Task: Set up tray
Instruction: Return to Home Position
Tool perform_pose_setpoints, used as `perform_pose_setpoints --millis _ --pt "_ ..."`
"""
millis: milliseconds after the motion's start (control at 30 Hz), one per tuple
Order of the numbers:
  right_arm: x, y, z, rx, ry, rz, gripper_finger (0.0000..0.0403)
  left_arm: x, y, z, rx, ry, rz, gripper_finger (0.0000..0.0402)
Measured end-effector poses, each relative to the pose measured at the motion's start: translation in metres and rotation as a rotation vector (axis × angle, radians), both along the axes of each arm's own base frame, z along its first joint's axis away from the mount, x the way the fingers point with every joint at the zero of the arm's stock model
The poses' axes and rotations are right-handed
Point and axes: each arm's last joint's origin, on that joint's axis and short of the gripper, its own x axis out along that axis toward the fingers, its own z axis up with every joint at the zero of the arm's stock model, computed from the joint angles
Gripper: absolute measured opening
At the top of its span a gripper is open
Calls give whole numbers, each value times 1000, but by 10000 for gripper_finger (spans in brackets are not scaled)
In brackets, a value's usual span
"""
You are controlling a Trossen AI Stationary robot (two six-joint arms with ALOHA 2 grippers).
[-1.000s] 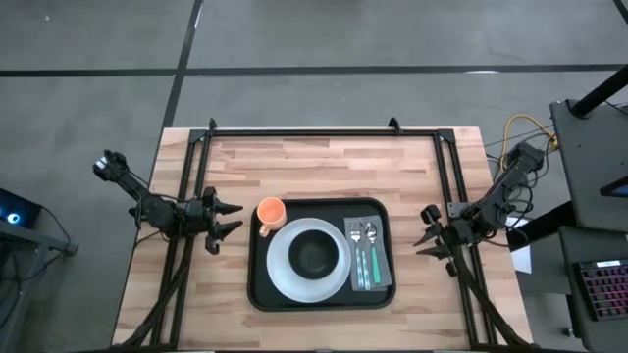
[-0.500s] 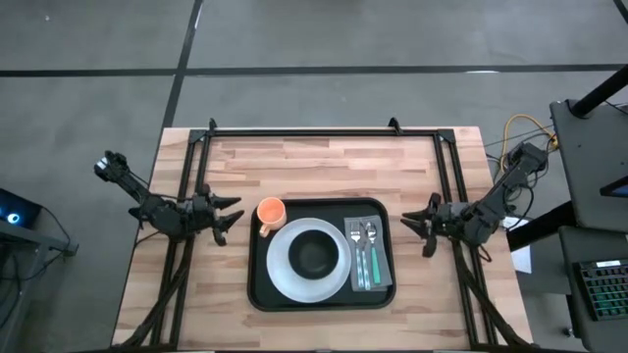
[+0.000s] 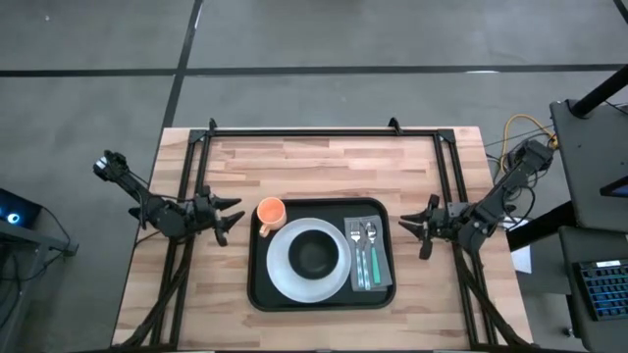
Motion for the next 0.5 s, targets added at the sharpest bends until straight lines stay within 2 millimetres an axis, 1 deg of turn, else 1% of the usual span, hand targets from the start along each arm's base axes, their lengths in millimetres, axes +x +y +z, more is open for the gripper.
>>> perform_pose_setpoints --millis 333,500 --pt "1 1 -1 -11 11 1 85 0 0 -1 2 3 0 187" --pt "1 1 -2 -6 12 4 85 0 0 -1 2 3 -1 187"
